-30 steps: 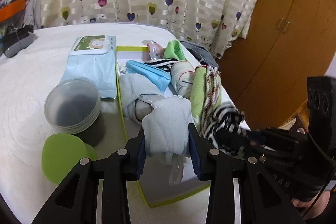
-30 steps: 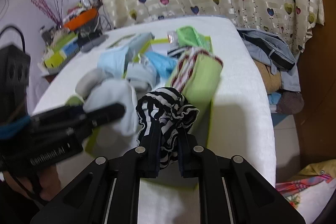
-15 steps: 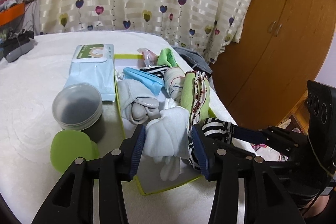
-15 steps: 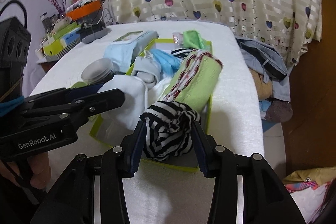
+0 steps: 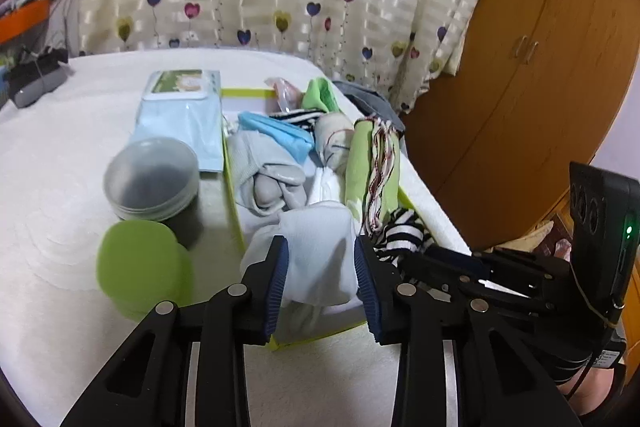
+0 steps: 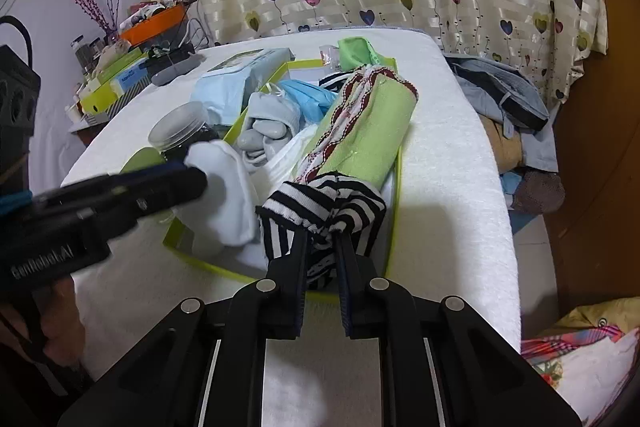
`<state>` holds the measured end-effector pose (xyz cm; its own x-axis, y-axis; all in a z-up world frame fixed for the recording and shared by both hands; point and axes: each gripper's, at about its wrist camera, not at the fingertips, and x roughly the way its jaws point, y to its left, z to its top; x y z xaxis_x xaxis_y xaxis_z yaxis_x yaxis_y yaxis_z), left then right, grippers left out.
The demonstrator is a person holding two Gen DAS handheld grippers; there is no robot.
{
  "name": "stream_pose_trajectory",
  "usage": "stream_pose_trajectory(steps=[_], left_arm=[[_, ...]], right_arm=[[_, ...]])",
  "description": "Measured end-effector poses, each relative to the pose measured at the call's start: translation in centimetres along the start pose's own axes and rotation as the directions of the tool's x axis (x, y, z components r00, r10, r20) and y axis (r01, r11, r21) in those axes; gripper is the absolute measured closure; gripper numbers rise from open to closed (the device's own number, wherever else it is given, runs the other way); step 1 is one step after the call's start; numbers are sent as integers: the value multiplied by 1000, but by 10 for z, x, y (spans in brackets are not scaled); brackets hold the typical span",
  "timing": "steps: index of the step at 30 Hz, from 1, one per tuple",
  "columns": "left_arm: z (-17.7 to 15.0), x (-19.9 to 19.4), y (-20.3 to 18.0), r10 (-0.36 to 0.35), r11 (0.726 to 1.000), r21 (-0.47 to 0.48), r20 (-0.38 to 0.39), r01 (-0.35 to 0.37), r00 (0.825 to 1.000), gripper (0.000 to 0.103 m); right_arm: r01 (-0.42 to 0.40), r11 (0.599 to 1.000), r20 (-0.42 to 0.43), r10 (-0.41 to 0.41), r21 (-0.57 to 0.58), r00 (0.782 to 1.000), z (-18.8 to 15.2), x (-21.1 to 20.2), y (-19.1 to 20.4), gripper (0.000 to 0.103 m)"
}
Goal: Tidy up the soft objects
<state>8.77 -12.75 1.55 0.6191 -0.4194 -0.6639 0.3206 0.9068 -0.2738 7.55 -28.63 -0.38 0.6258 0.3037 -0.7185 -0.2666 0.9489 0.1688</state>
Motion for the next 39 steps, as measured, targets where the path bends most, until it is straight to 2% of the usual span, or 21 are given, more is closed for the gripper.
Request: stream_pose_trajectory(steps=[10, 15, 23, 30, 39], left_arm=[[9, 22, -4, -6, 1000, 0, -25, 6, 1000, 71], [10, 20, -5, -15, 1000, 4, -13, 15, 1000, 70], [6, -3, -7, -13, 999, 31, 30, 12, 999, 66], [-3, -27, -9, -19, 999, 39, 61, 17, 998, 62], [-21, -53, -14, 34, 998, 55, 96, -39, 995, 62]], right_arm=[[-25, 999, 9, 25, 31, 1000, 15, 15, -12, 89], [-13, 1000, 6, 13, 13, 1000, 12, 6, -9, 88], [17, 1000, 43, -17, 4, 999, 5, -17, 0, 64], [34, 999, 75, -33, -8, 997, 3, -36, 13, 63], [46, 999, 101, -45, -5, 994, -8, -53, 32, 63]])
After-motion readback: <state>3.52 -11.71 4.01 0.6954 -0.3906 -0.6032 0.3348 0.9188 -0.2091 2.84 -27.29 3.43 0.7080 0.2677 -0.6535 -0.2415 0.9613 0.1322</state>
